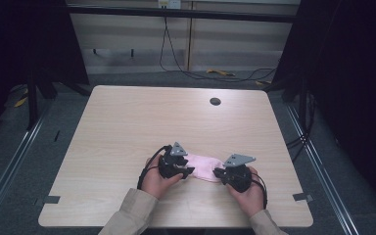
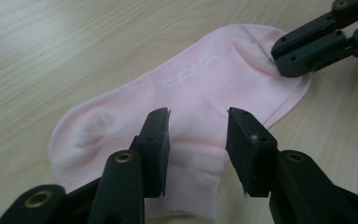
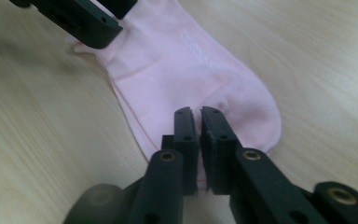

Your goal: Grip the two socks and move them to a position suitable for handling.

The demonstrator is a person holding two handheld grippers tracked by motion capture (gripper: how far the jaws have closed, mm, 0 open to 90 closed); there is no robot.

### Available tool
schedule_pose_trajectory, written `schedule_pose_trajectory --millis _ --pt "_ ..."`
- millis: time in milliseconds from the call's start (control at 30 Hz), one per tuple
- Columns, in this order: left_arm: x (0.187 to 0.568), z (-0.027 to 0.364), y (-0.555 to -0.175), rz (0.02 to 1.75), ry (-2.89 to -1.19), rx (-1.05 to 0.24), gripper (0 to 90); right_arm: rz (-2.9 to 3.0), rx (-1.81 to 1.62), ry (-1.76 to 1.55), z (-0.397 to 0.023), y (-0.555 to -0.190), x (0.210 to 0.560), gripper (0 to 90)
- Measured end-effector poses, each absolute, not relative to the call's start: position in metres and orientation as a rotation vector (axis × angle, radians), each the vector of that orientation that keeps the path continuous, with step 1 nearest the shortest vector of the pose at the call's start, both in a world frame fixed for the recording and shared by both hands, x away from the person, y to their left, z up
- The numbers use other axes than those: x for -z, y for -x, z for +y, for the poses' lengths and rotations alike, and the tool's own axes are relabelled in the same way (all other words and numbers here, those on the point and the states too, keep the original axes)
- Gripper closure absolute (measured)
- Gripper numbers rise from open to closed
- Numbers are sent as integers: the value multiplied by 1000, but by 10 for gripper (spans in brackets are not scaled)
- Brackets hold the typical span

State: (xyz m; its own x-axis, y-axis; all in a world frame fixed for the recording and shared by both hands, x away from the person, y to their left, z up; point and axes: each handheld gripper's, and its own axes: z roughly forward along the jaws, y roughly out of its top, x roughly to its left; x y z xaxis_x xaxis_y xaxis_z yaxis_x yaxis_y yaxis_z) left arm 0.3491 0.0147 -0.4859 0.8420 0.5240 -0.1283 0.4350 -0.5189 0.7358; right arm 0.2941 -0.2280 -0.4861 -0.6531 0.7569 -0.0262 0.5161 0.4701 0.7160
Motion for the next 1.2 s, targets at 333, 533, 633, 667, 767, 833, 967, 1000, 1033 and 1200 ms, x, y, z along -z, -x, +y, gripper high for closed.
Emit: schedule_pose_trajectory --millis 333,533,633,667,767,833,967,1000,1033,1200 --pt "490 21 -352 729 -2205 -160 584 2428 -1011 -1084 -231 -280 481 893" --pt "487 20 -351 740 -2170 -174 571 2455 -991 -1070 -226 -272 489 893" --pt "486 16 -349 711 -2167 -151 568 2458 -987 -1054 -223 -271 488 893" --pt "485 15 -349 699 -2170 -152 567 2461 -996 -1052 -223 -271 489 893" --pt "488 12 -348 692 -2182 -151 555 2469 -1016 -1068 -225 -272 488 864" --pt "490 12 -348 695 -2179 -153 546 2424 -1027 -1066 -228 -270 484 783" --pt "488 15 -353 697 -2156 -183 526 2280 -1102 -1078 -238 -271 470 782" --pt "487 16 -354 708 -2141 -190 526 2278 -1108 -1063 -238 -272 470 811" --pt "485 17 -357 709 -2144 -200 525 2300 -1107 -1057 -236 -273 471 812" --pt "488 23 -367 766 -2159 -221 536 2466 -946 -974 -220 -269 489 822"
